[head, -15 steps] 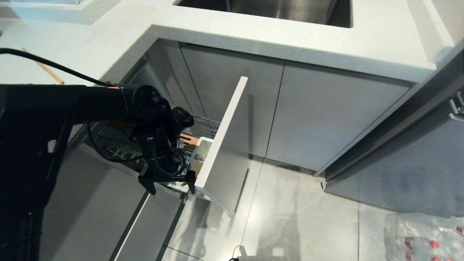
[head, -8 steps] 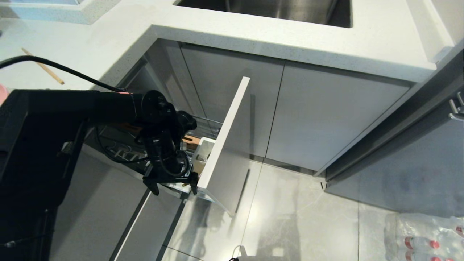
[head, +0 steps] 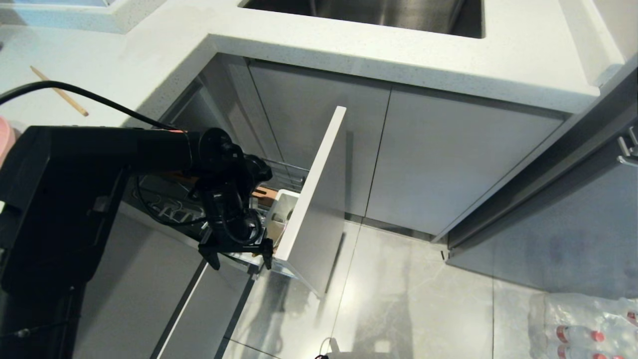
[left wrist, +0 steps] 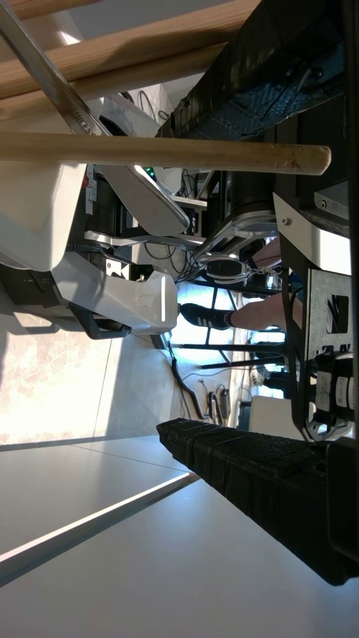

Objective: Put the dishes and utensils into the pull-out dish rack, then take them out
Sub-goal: Take the chopsticks out of the cupboard

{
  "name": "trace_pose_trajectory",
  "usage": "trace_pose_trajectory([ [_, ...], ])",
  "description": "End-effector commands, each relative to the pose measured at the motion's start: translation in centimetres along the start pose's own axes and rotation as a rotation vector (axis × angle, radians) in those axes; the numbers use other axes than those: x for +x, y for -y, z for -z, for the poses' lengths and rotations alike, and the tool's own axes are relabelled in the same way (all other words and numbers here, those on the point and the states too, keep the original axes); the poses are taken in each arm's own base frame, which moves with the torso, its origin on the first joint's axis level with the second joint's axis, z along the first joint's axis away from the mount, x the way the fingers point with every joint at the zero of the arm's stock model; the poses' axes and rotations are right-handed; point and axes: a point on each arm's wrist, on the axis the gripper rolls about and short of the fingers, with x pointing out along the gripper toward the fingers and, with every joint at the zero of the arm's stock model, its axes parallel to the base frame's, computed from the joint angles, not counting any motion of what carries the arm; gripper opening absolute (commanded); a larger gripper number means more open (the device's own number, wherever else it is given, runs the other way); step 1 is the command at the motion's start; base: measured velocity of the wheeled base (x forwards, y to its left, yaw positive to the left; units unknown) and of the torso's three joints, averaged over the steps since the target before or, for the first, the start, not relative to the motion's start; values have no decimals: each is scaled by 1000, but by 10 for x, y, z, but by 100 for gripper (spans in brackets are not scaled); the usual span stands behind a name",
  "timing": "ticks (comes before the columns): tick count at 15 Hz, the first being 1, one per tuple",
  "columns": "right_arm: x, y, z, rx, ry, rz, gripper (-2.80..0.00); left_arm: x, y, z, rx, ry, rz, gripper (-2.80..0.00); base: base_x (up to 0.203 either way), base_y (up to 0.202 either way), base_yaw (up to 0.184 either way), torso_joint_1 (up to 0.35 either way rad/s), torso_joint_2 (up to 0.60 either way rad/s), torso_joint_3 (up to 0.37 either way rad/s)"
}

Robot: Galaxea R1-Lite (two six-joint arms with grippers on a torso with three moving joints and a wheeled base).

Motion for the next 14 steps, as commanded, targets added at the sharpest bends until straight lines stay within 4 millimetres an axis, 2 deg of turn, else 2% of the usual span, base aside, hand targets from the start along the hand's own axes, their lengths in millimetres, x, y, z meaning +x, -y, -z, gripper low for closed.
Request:
trace_pose_trajectory([
  [1, 0, 0, 0, 0, 1, 0, -280, 0, 0, 1, 0, -6, -3, 0, 0, 0, 0, 0, 0, 0],
  [7, 0, 0, 0, 0, 0, 0, -280, -1, 1, 2, 1, -8, -2, 0, 0, 0, 0, 0, 0, 0],
  [8, 0, 0, 0, 0, 0, 1, -280, -1, 1, 2, 1, -8, -2, -280, 0, 0, 0, 0, 0, 0],
  [14, 0, 0, 0, 0, 0, 0, -280, -2, 1, 2, 1, -5, -1, -280, 0, 0, 0, 0, 0, 0],
])
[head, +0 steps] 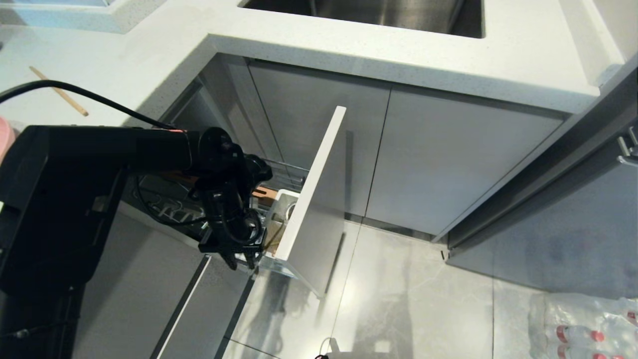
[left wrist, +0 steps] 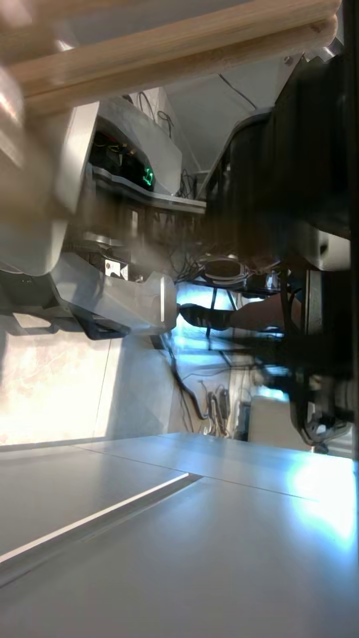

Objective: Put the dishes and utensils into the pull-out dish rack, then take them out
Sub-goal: Take the chopsticks out of the cupboard

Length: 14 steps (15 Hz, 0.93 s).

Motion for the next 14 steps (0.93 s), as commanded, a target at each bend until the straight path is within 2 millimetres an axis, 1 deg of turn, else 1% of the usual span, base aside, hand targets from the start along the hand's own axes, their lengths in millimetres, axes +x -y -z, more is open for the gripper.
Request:
trace_pose_trajectory([
  [1, 0, 0, 0, 0, 0, 0, -280, 0, 0, 1, 1, -6, -3, -280, 0, 0, 0, 0, 0, 0],
  [8, 0, 0, 0, 0, 0, 0, -280, -2, 0, 2, -1, -1, -1, -280, 0, 0, 0, 0, 0, 0],
  [12, 0, 0, 0, 0, 1, 0, -280, -16, -3, 7, -4, 29, 9, -280, 0, 0, 0, 0, 0, 0],
  [14, 0, 0, 0, 0, 1, 0, -280, -31, -6, 13, -8, 62, 20, -280, 0, 0, 0, 0, 0, 0],
])
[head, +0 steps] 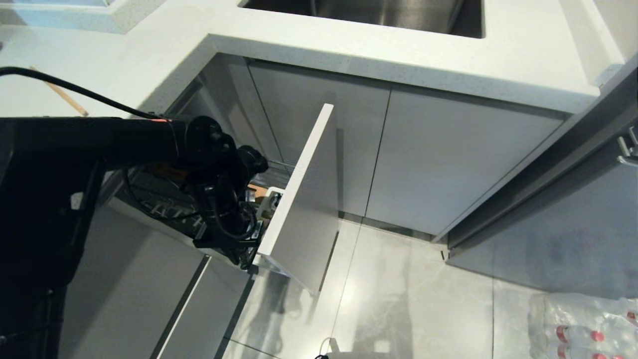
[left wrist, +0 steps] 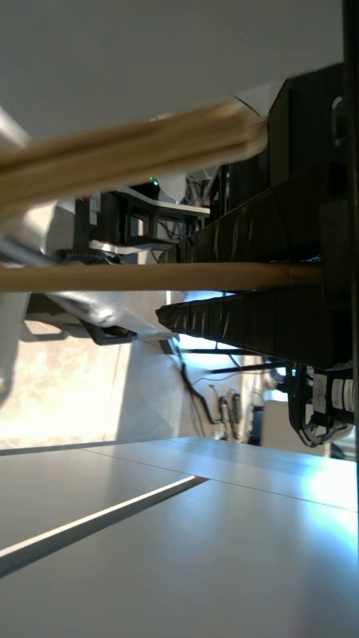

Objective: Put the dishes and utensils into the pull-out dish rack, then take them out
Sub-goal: Take the chopsticks out of the cupboard

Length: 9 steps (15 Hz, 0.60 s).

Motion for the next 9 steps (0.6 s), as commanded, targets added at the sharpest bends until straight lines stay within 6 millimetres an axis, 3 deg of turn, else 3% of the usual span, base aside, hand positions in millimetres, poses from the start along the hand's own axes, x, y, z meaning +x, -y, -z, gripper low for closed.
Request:
trace_pose_trajectory([
  [1, 0, 0, 0, 0, 1, 0, -280, -17, -4, 7, -6, 35, 11, -280, 0, 0, 0, 0, 0, 0],
  [9, 0, 0, 0, 0, 0, 0, -280, -62, -10, 31, -3, 139, 47, -280, 0, 0, 0, 0, 0, 0],
])
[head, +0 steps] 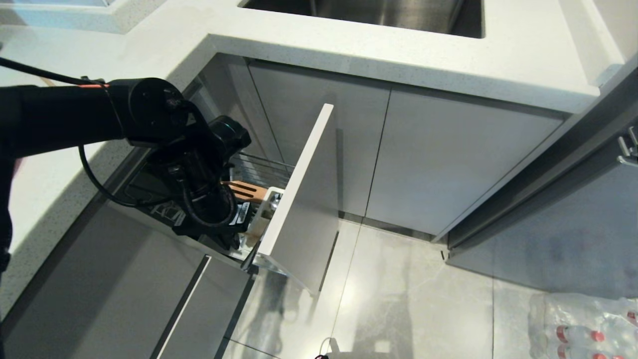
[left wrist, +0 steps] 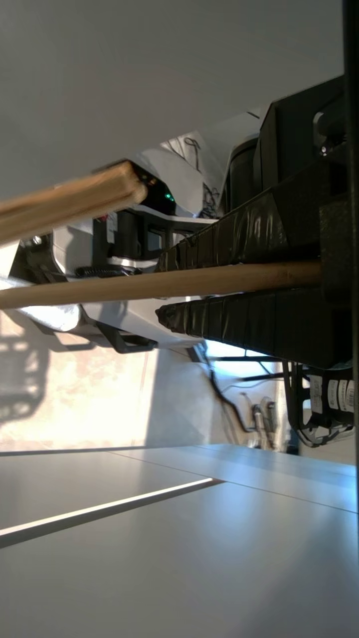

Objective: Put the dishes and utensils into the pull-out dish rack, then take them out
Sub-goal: Take the chopsticks out of the cupboard

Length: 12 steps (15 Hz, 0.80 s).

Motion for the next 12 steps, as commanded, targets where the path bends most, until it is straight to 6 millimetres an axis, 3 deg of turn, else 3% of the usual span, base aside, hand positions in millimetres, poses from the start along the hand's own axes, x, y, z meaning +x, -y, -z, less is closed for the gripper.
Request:
trace_pose_trajectory([
  [1, 0, 0, 0, 0, -1, 0, -280, -17, -2, 8, 0, 34, 12, -280, 0, 0, 0, 0, 0, 0],
  [12, 0, 0, 0, -1, 0, -1, -280, -99, -12, 62, 43, 176, 86, -280, 0, 0, 0, 0, 0, 0],
])
